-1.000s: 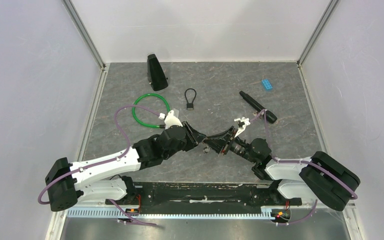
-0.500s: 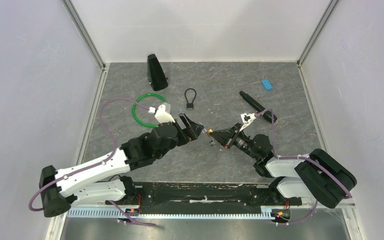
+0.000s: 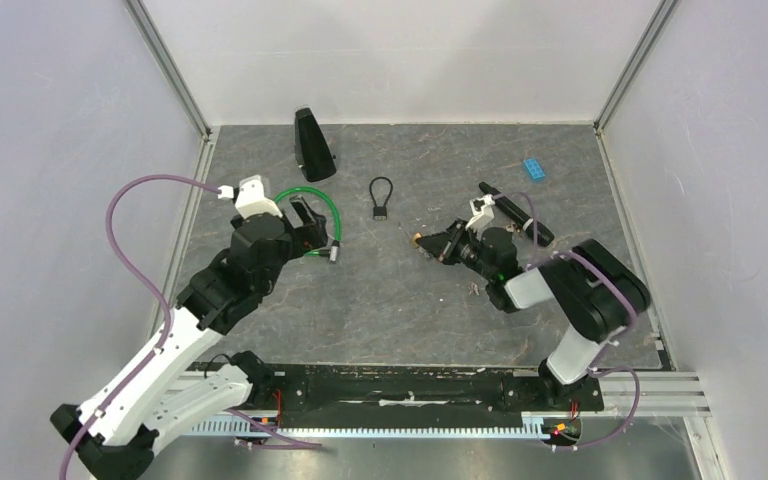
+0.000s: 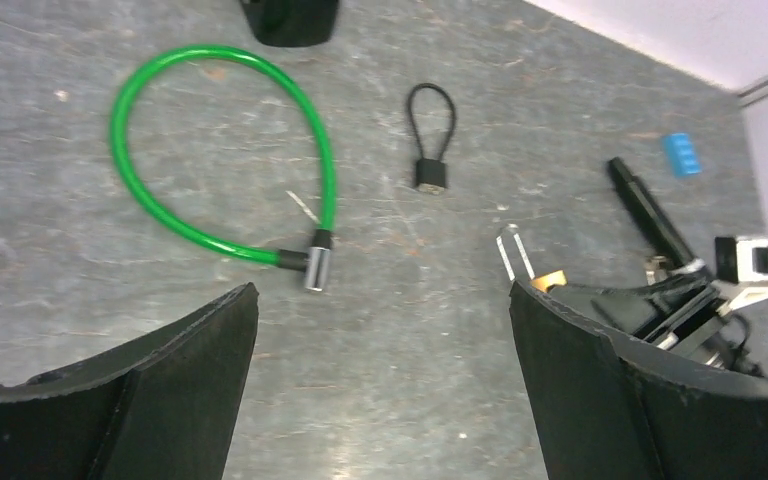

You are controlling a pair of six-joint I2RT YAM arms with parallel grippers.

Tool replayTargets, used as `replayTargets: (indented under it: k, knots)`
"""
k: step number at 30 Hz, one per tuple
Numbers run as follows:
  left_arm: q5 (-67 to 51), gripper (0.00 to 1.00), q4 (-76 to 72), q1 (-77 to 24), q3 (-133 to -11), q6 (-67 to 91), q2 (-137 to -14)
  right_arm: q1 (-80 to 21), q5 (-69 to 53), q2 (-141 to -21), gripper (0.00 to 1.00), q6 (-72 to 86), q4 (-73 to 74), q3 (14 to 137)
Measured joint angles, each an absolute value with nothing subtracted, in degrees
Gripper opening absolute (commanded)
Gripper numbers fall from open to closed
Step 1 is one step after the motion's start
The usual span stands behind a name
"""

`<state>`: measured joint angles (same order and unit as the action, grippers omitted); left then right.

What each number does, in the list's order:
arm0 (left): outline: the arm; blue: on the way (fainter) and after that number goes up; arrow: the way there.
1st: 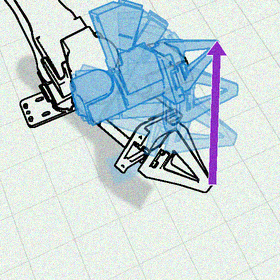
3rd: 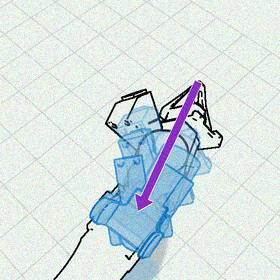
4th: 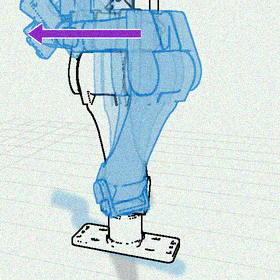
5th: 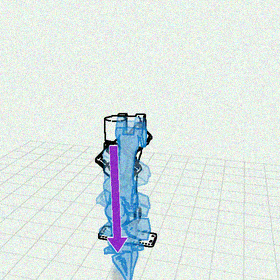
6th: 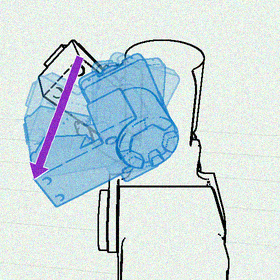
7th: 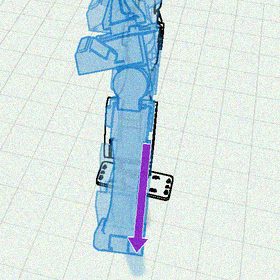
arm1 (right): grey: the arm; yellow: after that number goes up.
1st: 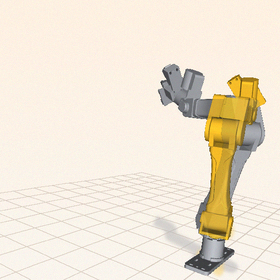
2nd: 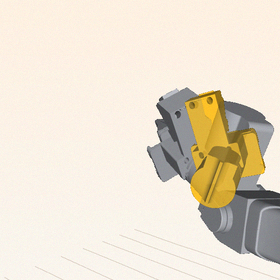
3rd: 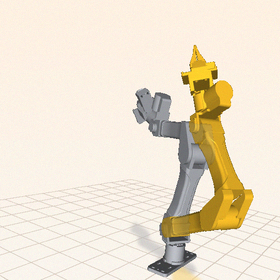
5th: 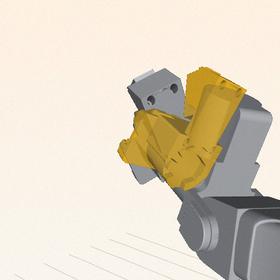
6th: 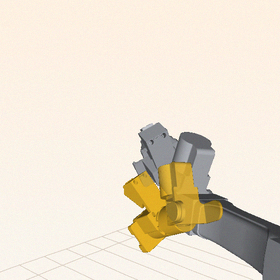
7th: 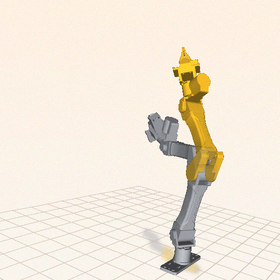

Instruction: Unlock with the key

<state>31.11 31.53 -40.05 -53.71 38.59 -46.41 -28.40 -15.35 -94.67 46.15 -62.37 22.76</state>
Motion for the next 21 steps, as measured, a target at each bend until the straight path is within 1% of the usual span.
replayTargets:
  k: [3,10,13,16,21]
  knots:
    - [29.1,1.0,31.6,-35.8,-52.3,33.8,-45.3,-26.9,-16.2,-101.8,0.0,47.6,-62.0,28.1]
    - [24.0,1.0,31.2,-32.9,-48.6,27.4,-45.3,-23.0,-17.5,-111.2,0.0,49.6,-59.7,38.2]
    - [22.1,1.0,31.1,-32.5,-48.2,25.4,-44.7,-21.0,-18.7,-115.2,0.03,49.5,-57.0,44.2]
    - [21.3,1.0,30.9,-32.5,-48.1,24.1,-43.4,-19.0,-19.2,-117.9,0.1,49.5,-54.9,47.1]
    - [20.9,1.0,29.8,-32.5,-47.4,22.8,-41.2,-16.2,-19.7,-120.4,0.28,49.3,-51.6,48.1]
